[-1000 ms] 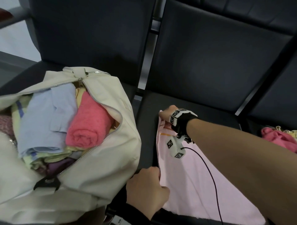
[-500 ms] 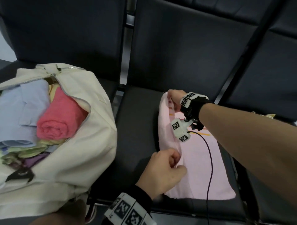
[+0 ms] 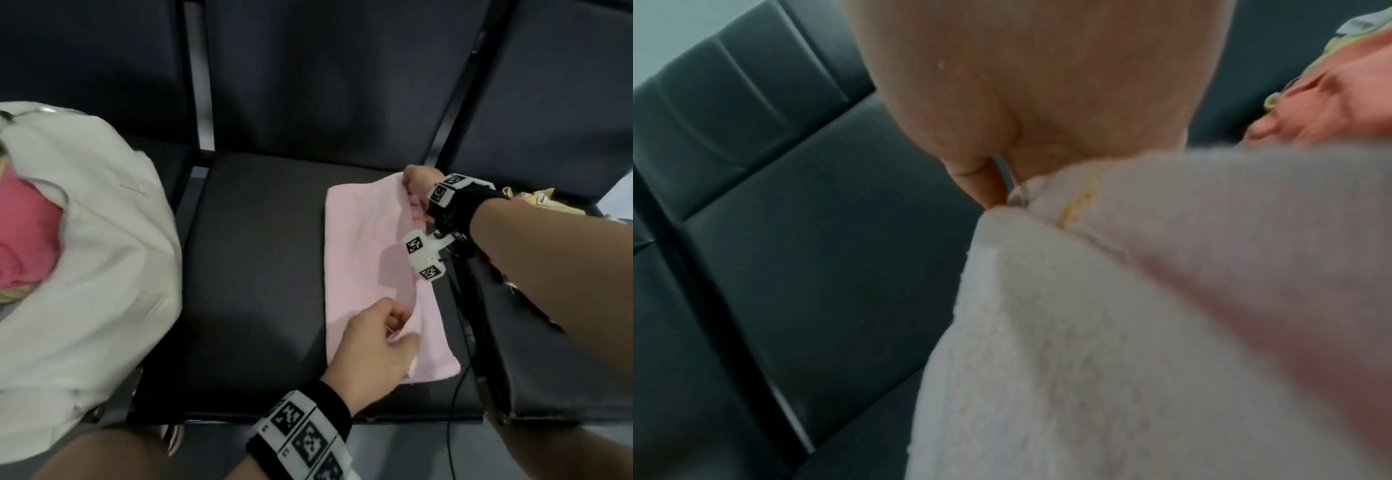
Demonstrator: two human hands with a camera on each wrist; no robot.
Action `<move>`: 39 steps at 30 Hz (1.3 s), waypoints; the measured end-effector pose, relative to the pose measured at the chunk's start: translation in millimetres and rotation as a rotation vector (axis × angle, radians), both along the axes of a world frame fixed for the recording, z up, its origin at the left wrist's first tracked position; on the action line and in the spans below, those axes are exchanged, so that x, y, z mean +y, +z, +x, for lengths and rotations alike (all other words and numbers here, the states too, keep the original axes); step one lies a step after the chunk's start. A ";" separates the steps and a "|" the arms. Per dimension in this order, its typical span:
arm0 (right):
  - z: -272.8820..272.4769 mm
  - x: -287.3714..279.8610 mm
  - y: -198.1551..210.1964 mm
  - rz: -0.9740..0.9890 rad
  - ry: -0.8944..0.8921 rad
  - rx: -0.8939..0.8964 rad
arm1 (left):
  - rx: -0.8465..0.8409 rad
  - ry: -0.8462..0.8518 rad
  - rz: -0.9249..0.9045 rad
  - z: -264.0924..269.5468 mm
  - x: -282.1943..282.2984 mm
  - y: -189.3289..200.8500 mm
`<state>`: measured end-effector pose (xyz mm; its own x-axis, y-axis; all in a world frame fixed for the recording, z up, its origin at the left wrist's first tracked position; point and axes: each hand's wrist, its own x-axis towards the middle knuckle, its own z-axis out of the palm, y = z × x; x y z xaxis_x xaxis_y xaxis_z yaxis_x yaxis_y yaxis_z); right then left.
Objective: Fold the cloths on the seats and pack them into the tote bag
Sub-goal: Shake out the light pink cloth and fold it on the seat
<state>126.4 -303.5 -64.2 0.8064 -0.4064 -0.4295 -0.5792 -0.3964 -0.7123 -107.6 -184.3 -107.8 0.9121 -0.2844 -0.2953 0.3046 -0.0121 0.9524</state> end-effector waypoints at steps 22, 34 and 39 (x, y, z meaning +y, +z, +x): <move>-117.0 -33.1 -30.7 -0.683 0.834 0.019 | -0.506 -0.359 0.831 -10.3 31.9 -31.5; -233.0 -6.9 -48.6 -0.655 1.035 0.071 | -0.622 -0.376 0.981 -24.0 50.3 -34.0; -253.2 -7.4 -53.2 -0.693 1.021 -0.044 | -0.622 -0.321 1.020 -23.6 52.2 -33.4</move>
